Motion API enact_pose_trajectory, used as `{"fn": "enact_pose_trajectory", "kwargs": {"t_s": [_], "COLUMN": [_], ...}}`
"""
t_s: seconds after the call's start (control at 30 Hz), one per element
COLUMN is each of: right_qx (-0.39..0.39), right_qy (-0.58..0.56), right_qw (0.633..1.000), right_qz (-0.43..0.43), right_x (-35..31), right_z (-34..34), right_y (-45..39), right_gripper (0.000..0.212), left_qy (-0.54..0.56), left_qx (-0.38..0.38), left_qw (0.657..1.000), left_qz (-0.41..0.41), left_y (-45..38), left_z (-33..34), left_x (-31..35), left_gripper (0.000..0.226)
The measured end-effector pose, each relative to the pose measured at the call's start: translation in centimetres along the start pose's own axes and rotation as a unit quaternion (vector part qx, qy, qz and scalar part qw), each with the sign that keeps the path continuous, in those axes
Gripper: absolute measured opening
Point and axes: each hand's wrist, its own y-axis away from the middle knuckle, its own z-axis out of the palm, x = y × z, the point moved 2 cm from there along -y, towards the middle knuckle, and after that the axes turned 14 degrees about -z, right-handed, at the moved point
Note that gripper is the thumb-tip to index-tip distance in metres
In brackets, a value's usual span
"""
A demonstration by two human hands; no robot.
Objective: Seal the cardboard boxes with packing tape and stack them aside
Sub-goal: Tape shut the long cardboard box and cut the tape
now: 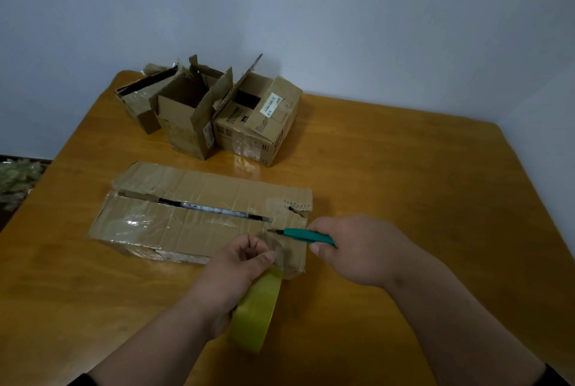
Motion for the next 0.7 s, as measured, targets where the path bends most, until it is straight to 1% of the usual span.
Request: {"fn": "enact_pose_trajectory", "kwargs": {"t_s": [0.17,0.33,0.47,0.7], "right_qx": [0.027,0.036,0.028,0.022], "right_qy": [0.04,0.091,0.075,0.034], "right_qw": [0.999,0.995,0.997,0.999], "right_qz": [-0.015,-0.017,-0.018,-0.003], "right_x": [-0.4,-1.2,-1.6,0.6], "right_z": [0.7,0.8,1.3,1.3], "right_y": [-0.7,-1.3,-1.5,0.6], "right_gripper": [0.023,0.024,0.026,0.034], "left_qy": [0.007,0.007,0.02,0.028], "left_qx": [-0.005,-0.027,-0.035,-0.025], "left_qw": [1.0,1.0,0.999,0.999], "left_qz": [0.003,0.008,0.007,0.0], "left_y": [-0.1,0.0,0.2,0.3], "left_z": [0.1,0.4,0.9,0.6], "left_x": [0.1,0.2,-0.1,-0.2], "left_gripper": [0.011,0.014,0.015,0.008]}}
